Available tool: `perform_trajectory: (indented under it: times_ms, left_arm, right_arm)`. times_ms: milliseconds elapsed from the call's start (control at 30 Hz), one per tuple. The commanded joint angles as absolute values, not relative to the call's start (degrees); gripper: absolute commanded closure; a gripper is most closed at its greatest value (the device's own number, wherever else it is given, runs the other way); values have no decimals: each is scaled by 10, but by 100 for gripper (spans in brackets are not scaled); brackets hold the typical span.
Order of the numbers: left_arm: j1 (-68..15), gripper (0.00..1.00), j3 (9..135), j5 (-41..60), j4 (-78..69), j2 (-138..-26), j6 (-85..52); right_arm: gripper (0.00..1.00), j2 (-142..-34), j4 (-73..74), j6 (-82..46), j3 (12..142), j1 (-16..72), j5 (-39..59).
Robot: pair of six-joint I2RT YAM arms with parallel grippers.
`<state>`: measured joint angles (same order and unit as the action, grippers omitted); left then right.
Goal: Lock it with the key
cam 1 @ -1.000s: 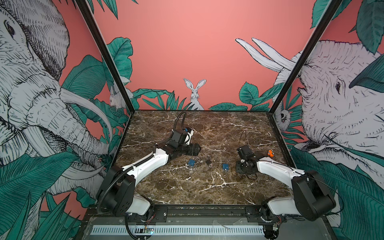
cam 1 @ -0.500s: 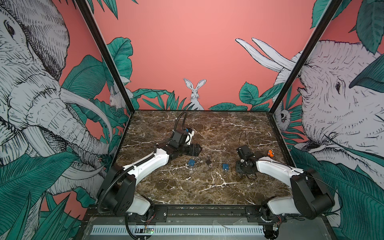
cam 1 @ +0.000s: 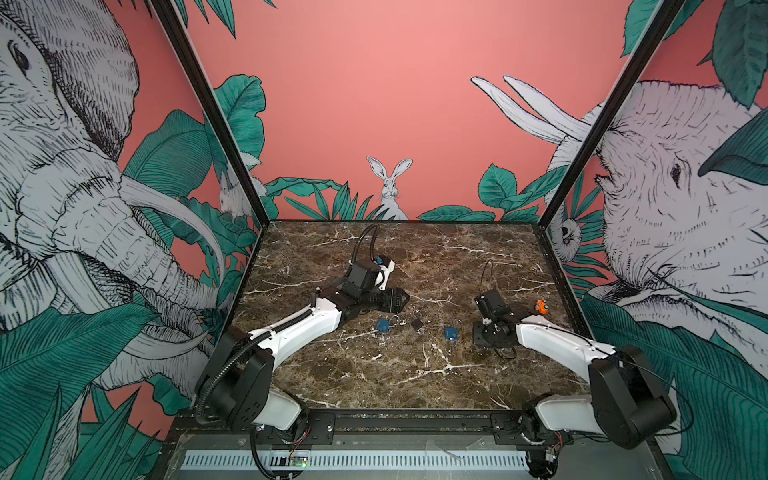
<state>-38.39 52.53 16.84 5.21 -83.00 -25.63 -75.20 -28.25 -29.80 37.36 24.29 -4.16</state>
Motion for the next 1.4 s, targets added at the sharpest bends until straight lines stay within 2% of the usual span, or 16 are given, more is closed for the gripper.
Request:
perform_trajectory:
  times_ms: [0, 300, 433, 1000, 1367]
  left_arm:
    - [-414, 23, 518, 191, 15, -846, -286]
    - [-430, 33, 555, 270, -58, -898, -353]
    - [-439, 33, 564, 288, -97, -918, -384]
    - [-478, 35, 626, 340, -125, -994, -428]
    - [-489, 42, 639, 365, -130, -1017, -441]
  right_arm:
    - [78, -720, -300, -245, 401, 249, -26]
    - [80, -612, -286, -196, 410, 282, 54]
    - [79, -592, -290, -192, 417, 313, 59]
    - [79, -608, -275, -185, 446, 388, 54]
    - [79, -622, -275, -178, 459, 401, 36]
